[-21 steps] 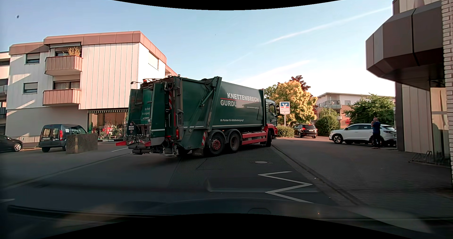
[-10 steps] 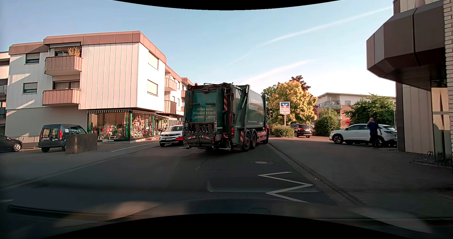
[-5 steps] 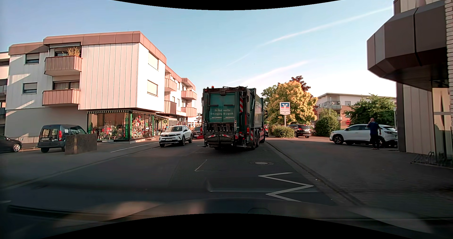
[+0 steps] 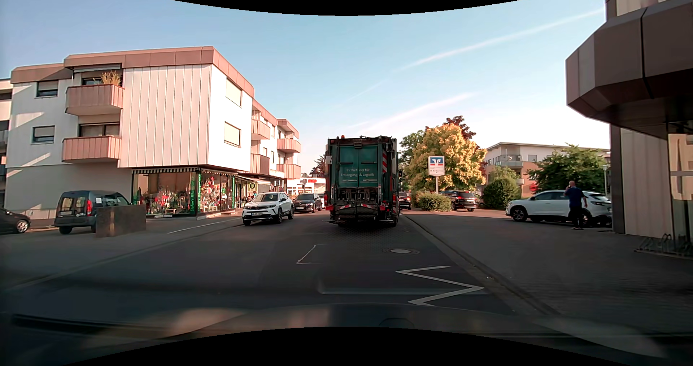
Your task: Follow the waypoints while adhering to traffic rules and regulations
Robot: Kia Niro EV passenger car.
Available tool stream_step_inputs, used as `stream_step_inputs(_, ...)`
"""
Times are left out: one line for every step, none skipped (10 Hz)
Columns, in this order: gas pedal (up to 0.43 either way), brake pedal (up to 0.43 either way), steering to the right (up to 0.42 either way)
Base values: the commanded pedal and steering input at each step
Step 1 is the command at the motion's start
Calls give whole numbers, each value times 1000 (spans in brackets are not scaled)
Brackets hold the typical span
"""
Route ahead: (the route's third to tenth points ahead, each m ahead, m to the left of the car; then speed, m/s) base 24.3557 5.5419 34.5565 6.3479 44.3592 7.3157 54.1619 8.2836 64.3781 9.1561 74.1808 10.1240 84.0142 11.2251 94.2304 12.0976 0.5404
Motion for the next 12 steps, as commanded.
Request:
stream_step_inputs(67, 0, -14)
stream_step_inputs(79, 0, -13)
stream_step_inputs(98, 0, -13)
stream_step_inputs(118, 0, -13)
stream_step_inputs(130, 0, -14)
stream_step_inputs(138, 0, -14)
stream_step_inputs(138, 0, -14)
stream_step_inputs(150, 0, -14)
stream_step_inputs(150, 0, -14)
stream_step_inputs(150, 0, -13)
stream_step_inputs(150, 0, -14)
stream_step_inputs(150, 0, -14)
